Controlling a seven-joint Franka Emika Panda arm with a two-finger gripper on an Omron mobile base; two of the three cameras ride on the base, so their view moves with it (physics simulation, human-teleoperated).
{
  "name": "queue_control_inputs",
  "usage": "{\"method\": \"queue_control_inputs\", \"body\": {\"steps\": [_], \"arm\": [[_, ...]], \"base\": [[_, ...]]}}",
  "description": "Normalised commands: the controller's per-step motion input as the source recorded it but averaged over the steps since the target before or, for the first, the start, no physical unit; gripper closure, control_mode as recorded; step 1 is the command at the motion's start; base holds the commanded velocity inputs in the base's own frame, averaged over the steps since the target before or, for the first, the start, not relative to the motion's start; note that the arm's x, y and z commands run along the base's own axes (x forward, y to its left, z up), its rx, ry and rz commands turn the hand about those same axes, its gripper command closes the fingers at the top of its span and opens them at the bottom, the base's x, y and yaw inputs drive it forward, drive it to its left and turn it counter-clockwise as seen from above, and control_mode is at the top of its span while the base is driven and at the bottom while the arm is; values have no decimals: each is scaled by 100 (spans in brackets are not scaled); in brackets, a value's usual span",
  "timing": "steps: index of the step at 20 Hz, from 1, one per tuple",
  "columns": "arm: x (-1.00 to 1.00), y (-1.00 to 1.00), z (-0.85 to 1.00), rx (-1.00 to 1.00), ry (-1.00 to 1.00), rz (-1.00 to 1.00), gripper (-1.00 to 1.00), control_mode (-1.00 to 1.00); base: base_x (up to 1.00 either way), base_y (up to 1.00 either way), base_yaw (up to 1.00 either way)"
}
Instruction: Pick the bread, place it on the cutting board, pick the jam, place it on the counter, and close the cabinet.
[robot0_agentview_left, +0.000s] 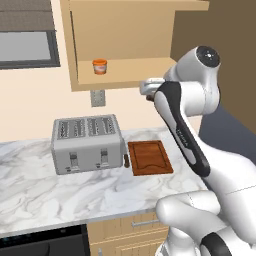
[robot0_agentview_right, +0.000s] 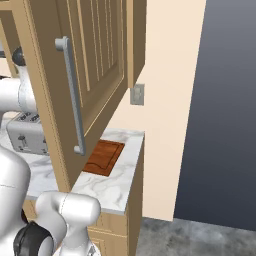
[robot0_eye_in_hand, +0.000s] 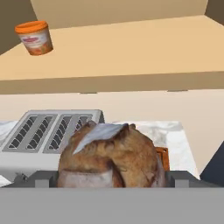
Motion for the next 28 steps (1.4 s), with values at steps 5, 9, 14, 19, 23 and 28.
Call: {"method": "queue_control_inputs", "body": {"steps": [5,9,14,19,23,28], "arm": [[0,-4,0,0,14,0,100,-100],[0,-10,-13,0,11,0,100,-100],[0,-18,-35,0,9,0,100,-100],[0,-20,-47,0,3,0,100,-100],[0,-20,-59,0,0,0,100,-100],[0,-12,-69,0,0,0,100,-100]], "base": [[0,0,0],[0,0,0],[0,0,0],[0,0,0],[0,0,0],[0,0,0]]}}
